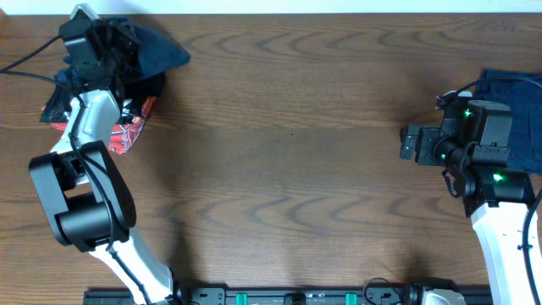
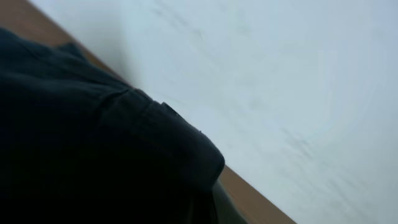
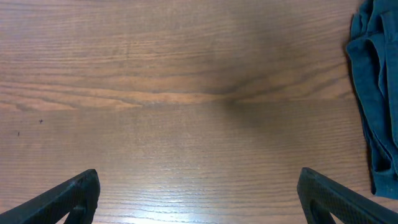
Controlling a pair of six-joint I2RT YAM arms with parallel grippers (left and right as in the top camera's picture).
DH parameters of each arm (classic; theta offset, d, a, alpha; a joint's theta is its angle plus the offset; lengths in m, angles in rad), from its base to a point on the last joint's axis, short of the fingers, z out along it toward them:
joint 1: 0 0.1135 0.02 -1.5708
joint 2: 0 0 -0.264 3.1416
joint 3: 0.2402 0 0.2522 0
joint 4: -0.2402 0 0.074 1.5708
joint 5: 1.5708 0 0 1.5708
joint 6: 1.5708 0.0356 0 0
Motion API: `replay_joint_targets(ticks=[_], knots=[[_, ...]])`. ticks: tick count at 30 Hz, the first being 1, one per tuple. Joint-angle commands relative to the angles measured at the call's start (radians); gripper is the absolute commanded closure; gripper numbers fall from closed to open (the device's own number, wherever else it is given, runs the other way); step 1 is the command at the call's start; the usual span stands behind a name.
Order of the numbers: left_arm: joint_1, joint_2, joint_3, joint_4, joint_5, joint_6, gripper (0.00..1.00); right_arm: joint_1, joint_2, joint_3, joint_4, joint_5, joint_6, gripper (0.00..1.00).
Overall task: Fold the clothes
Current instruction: 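Reach the left gripper to the pile and grasp the blue shorts, then pull the blue shorts off the pile and drop them mid-table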
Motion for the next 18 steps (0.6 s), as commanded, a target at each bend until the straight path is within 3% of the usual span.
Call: replay_joint_targets(ticks=[1, 6, 9, 12, 14, 18], knots=[[-0.037, -0.134, 0.024, 0.014, 0.249, -0.009, 0.94, 0.009, -0.001, 0.018, -0.001, 0.003, -0.018, 0.01], [-0.158, -0.244, 0.023, -0.155, 0.556, 0.045, 0.94, 0.009, -0.001, 0.018, 0.000, 0.003, -0.018, 0.01], [-0.265, -0.283, 0.023, -0.409, 0.679, 0.151, 0.94, 0.009, -0.001, 0.018, -0.001, 0.003, -0.019, 0.01], [-0.363, -0.296, 0.023, -0.721, 0.682, 0.320, 0.93, 0.009, -0.001, 0.018, -0.001, 0.003, -0.018, 0.01], [-0.414, -0.295, 0.023, -0.890, 0.661, 0.465, 0.83, 0.009, -0.001, 0.018, -0.001, 0.003, -0.018, 0.01], [-0.457, -0.308, 0.023, -1.060, 0.538, 0.576, 0.78, 0.009, -0.001, 0.018, -0.001, 0.003, -0.019, 0.01]])
